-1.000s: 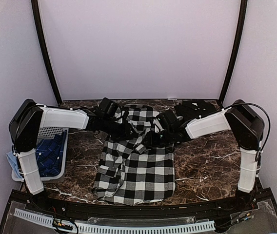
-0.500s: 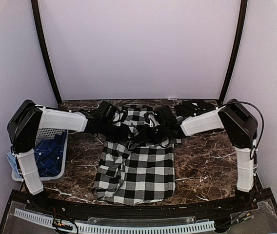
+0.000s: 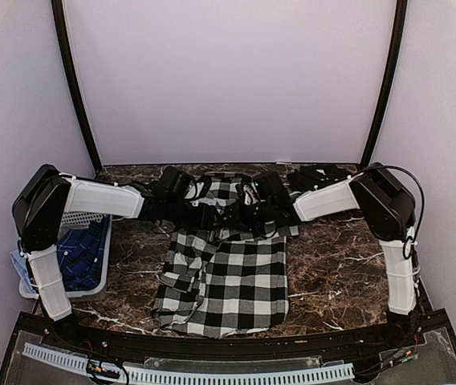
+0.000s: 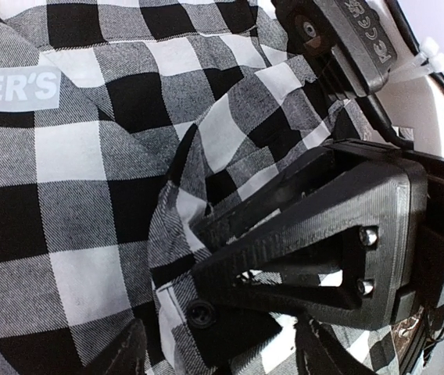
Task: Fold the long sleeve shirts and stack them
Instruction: Pick up the sleeve from the 1/3-folded shirt, then move the right arm to the center of the board with the 1/3-folded shirt.
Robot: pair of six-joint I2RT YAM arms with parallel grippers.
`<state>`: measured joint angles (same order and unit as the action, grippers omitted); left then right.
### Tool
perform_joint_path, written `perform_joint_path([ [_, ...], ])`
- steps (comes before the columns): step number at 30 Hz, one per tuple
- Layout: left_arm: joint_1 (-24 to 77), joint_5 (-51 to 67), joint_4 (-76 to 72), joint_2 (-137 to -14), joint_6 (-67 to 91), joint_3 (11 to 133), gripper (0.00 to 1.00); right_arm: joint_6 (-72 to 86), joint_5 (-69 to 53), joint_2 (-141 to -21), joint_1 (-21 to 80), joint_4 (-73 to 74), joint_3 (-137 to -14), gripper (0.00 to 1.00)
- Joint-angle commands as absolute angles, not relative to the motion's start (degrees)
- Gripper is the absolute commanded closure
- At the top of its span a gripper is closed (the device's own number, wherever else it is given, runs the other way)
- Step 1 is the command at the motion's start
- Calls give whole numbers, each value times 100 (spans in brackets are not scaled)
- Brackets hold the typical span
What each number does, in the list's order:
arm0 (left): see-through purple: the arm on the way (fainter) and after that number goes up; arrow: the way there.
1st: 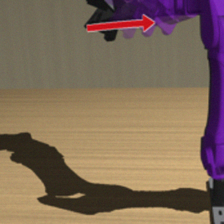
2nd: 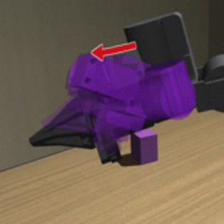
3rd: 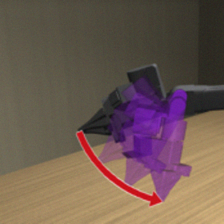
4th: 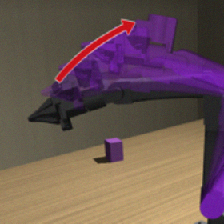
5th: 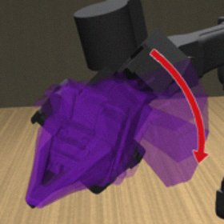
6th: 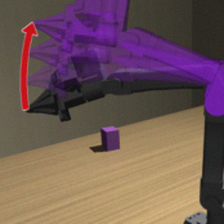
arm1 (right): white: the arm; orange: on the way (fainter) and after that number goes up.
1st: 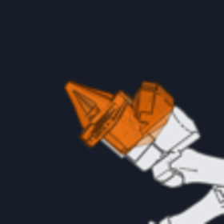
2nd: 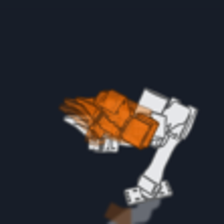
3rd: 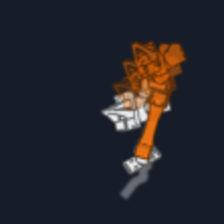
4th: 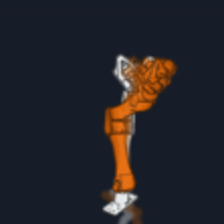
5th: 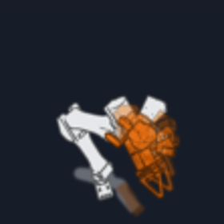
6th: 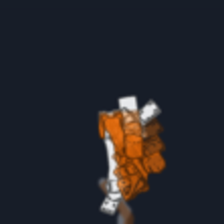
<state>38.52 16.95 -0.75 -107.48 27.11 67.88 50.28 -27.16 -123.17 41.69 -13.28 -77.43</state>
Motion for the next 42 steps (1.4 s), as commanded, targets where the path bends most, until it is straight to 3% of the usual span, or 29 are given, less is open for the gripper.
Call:
perform_joint_path([
  [1, 3865, 1632, -141, -10857, 2472, 6854, 38, 5270, -2943, -12466, 4141, -1775, -8042, 74],
  [12, 3856, 1490, -38, -11089, 2468, 6983, 45, 5422, -3092, -12607, 4079, -1835, -8387, 65],
  [17, 3849, 1362, 136, -11172, 2508, 7182, 64, 4994, -2531, -12134, 4043, -1415, -8061, 64],
  [22, 3838, 1338, 408, -11151, 2558, 7532, 95, 4477, -1719, -11201, 4025, -956, -7344, 61],
  [24, 3836, 1327, 503, -11116, 2570, 7649, 100, 4310, -1358, -10804, 4019, -801, -7000, 60],
  [32, 3676, 813, 1391, -10874, 2932, 8327, 100, 4185, -325, -9732, 3973, -332, -5802, 60],
  [42, 3202, 287, 1934, -9930, 3090, 8884, 100, 4376, -454, -9344, 3984, -446, -5097, 64],
])
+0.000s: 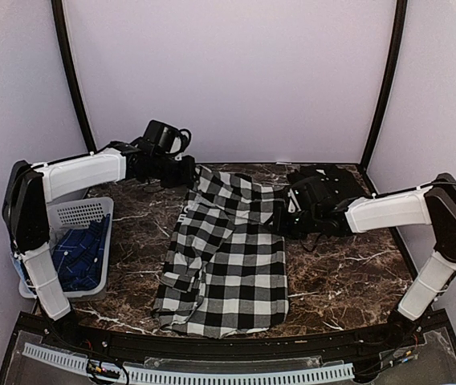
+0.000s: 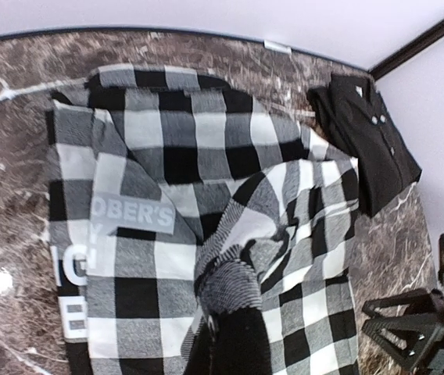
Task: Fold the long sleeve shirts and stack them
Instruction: Move the right arm to the center of the board with the 1/3-folded shirt.
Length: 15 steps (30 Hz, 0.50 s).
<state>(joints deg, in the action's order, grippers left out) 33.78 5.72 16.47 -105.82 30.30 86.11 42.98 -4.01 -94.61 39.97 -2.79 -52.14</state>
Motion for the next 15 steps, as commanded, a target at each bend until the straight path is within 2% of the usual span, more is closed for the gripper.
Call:
perform_joint_path([
  [1, 3179, 288, 1960, -9904, 3071, 8938, 100, 4407, -527, -9396, 4008, -507, -5090, 64],
  [15, 3024, 562, 2135, -9792, 2973, 9082, 100, 4435, -616, -10434, 4097, -174, -5502, 73],
])
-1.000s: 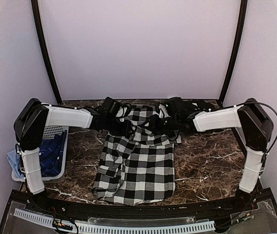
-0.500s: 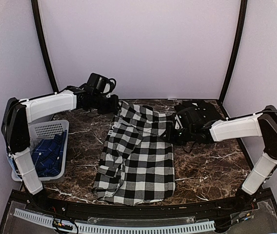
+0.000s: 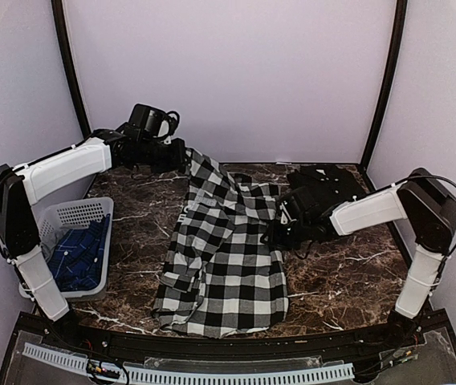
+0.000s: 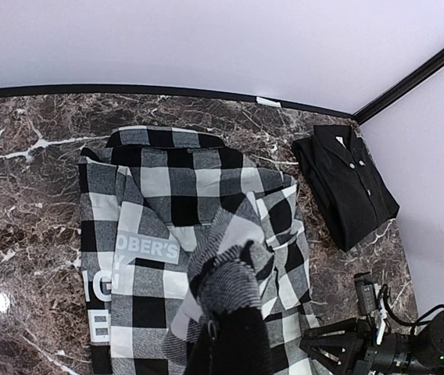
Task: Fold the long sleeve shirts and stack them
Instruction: Move the right arm to the center of the board with the 1/3-folded shirt.
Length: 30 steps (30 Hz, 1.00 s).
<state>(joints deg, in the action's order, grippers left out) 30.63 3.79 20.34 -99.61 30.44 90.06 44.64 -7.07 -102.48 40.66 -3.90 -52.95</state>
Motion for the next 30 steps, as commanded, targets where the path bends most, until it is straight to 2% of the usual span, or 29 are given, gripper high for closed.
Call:
perform_joint_path([
  [1, 3028, 620, 2118, -9796, 2971, 9065, 100, 4412, -518, -10459, 4088, -70, -5510, 73],
  [11, 3032, 1350, 1586, -10111, 3159, 8897, 100, 4141, -36, -10682, 3584, 516, -5545, 74],
  [17, 3032, 1277, 1663, -10416, 3197, 9043, 100, 3819, -235, -10570, 3360, 595, -5732, 73],
  [25, 3016, 1024, 1842, -10352, 3140, 9124, 100, 3788, -282, -9357, 3420, 920, -5079, 66],
  [30, 3006, 1179, 1839, -10319, 3165, 9183, 100, 4036, -457, -8532, 3849, 991, -4462, 66],
])
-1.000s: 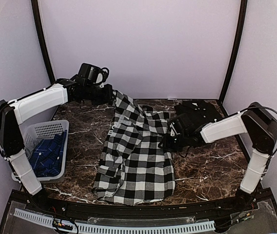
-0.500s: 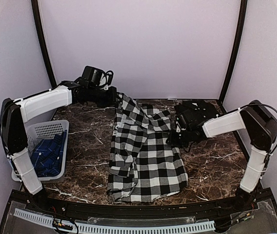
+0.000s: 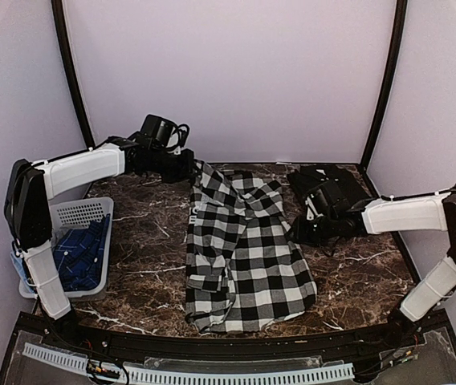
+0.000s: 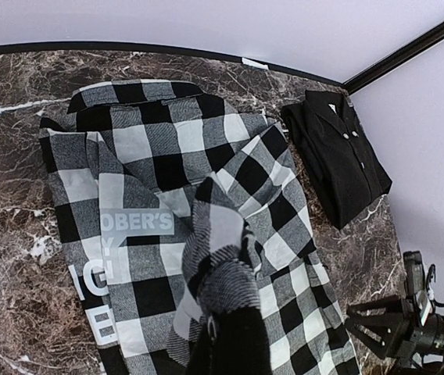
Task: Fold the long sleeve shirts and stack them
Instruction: Move the right arm to the center of the board with the 1/3-folded shirt, then pick up the corner of the shirt from the center of the board.
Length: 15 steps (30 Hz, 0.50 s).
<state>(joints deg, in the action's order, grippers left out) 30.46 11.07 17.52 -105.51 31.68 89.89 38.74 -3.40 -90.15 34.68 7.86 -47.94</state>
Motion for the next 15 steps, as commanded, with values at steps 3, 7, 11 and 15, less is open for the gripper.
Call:
perform_joint_path([
  [3, 3006, 1250, 1829, -10299, 3189, 9209, 100, 4177, -324, -8365, 4324, 1241, -4336, 66],
  [7, 3006, 1269, 1865, -10275, 3151, 9273, 100, 4523, -71, -8245, 4692, 1495, -3983, 67],
  [11, 2994, 1169, 1965, -10273, 3063, 9411, 100, 4982, -18, -8021, 4867, 1517, -3426, 67],
  [15, 2928, 1067, 2056, -10266, 3009, 9519, 100, 5290, -18, -7644, 5105, 1639, -3152, 67],
])
